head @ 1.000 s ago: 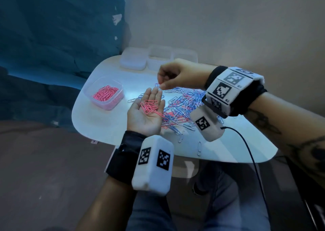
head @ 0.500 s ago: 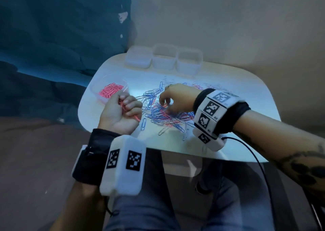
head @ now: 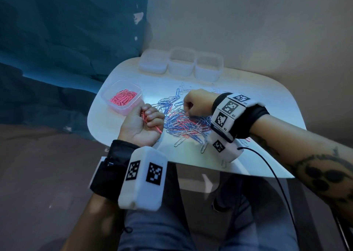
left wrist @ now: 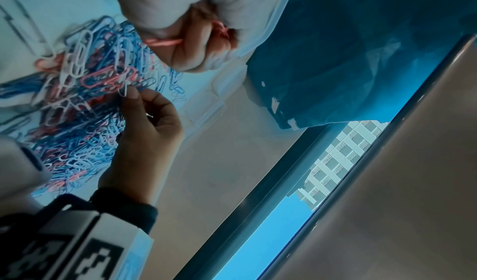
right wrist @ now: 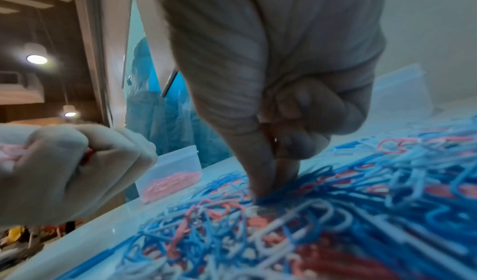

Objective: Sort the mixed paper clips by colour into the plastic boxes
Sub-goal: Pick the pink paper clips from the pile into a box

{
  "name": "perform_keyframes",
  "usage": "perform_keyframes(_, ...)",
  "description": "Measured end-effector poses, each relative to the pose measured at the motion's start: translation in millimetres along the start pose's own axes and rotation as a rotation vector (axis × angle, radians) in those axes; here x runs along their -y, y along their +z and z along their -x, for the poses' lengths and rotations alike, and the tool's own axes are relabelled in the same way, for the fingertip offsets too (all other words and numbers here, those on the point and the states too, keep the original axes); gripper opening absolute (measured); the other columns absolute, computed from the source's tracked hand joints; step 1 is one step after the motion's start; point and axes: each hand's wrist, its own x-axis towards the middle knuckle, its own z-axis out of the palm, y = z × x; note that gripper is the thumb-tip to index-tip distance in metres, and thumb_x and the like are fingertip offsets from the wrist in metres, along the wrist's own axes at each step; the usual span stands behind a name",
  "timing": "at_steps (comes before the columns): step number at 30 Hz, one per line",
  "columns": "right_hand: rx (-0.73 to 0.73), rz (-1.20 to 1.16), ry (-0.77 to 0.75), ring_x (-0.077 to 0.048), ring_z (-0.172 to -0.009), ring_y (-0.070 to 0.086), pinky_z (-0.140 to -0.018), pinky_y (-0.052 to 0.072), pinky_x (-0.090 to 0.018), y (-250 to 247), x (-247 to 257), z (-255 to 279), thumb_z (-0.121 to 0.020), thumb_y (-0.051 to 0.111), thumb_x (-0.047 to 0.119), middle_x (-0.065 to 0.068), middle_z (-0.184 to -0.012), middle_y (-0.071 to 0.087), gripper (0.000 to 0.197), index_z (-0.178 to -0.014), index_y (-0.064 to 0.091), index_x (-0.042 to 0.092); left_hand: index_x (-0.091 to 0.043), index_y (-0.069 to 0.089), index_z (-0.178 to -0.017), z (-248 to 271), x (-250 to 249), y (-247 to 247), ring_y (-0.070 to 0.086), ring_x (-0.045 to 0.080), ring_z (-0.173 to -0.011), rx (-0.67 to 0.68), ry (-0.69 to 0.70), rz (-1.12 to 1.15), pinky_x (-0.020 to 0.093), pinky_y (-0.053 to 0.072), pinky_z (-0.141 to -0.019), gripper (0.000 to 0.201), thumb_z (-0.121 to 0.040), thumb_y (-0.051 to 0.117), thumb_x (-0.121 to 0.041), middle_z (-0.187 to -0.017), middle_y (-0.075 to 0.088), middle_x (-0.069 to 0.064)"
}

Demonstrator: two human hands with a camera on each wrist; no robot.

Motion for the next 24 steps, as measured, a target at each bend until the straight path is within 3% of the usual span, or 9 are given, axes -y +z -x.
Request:
perform_keyframes(3,-0.021,-0.016,0.026,-0.015,-0.082,0.048,-0.054,0.032,-0.014,-6,-8,3,-0.086,0.057,0.006,-0.002,-0.079,0.056,0.011,-0.077,0.057,0.013,-0.011,0.041,-0.041,2,0,0,0.034,0.007,-0.031,0.011,0.018,-0.003,0.012,0.023,-0.028,0.030,-0.071,0.042,-0.008,-0.041,0.034,-0.004)
perform_keyframes(5,-0.087,0.009,0.066,-0.018,-0.084,0.049,-0.055,0.034,-0.019,-13,-17,2,-0.084,0.059,0.006,-0.003,-0.086,0.054,0.007,-0.087,0.058,0.012,-0.011,0.042,-0.040,1,0,-4,0.034,0.007,-0.031,-0.004,0.033,-0.004,0.012,0.023,-0.028,0.039,-0.079,0.041,-0.009,-0.041,0.034,-0.004)
perform_keyframes(7,-0.135,0.056,0.082,-0.021,-0.086,0.049,-0.061,0.035,-0.025,-14,-21,2,-0.082,0.063,0.009,-0.002,-0.091,0.050,0.019,-0.100,0.057,0.010,-0.011,0.042,-0.040,-1,-1,-6,0.034,0.007,-0.031,-0.017,0.036,-0.001,0.012,0.023,-0.028,0.045,-0.085,0.040,-0.011,-0.042,0.034,-0.005)
perform_keyframes(11,-0.141,0.065,-0.055,-0.017,-0.088,0.046,-0.072,0.032,-0.023,-6,-4,1,-0.081,0.067,0.018,0.002,-0.091,0.047,0.020,-0.100,0.063,0.011,-0.011,0.042,-0.040,-1,5,-3,0.035,0.007,-0.031,-0.005,0.030,0.005,0.012,0.024,-0.029,0.030,-0.070,0.044,-0.010,-0.042,0.035,-0.005)
perform_keyframes(16,-0.016,0.100,-0.002,-0.016,-0.082,0.049,-0.059,0.038,-0.023,-1,7,-5,-0.081,0.067,0.011,-0.008,-0.093,0.063,0.018,-0.098,0.067,0.005,-0.008,0.048,-0.046,-2,7,0,0.046,0.009,-0.034,-0.016,0.031,0.064,0.013,0.034,-0.031,0.025,-0.072,0.046,-0.007,-0.046,0.045,-0.003)
perform_keyframes(17,0.006,0.098,0.016,-0.015,-0.079,0.049,-0.060,0.039,-0.022,-2,8,-5,-0.082,0.065,0.011,-0.011,-0.093,0.065,0.014,-0.094,0.067,0.003,-0.007,0.050,-0.049,-3,7,-1,0.051,0.010,-0.036,-0.020,0.044,0.106,0.013,0.038,-0.032,0.029,-0.077,0.046,-0.007,-0.048,0.049,-0.001)
perform_keyframes(19,-0.014,0.051,0.026,-0.014,-0.069,0.047,-0.055,0.036,-0.019,-10,7,2,-0.085,0.062,0.011,-0.008,-0.076,0.059,0.007,-0.079,0.060,0.007,-0.002,0.056,-0.052,-9,8,-3,0.059,0.017,-0.040,-0.039,0.104,0.178,0.018,0.046,-0.036,0.048,-0.095,0.038,-0.013,-0.051,0.057,0.004)
perform_keyframes(22,-0.042,-0.266,-0.022,-0.012,-0.055,0.041,-0.041,0.031,-0.012,-26,11,16,-0.085,0.062,0.011,0.000,-0.061,0.047,0.024,-0.065,0.050,0.016,0.001,0.058,-0.069,-16,16,-2,0.066,0.024,-0.048,-0.043,0.185,0.147,0.031,0.053,-0.044,0.052,-0.102,0.026,-0.024,-0.057,0.065,0.014)
perform_keyframes(24,-0.018,-0.395,-0.100,-0.013,-0.056,0.041,-0.042,0.034,-0.016,-29,23,25,-0.083,0.064,0.012,-0.004,-0.063,0.050,0.017,-0.069,0.056,0.016,-0.001,0.056,-0.078,-17,24,2,0.067,0.027,-0.053,-0.044,0.166,0.080,0.033,0.054,-0.047,0.046,-0.102,0.025,-0.025,-0.062,0.067,0.016)
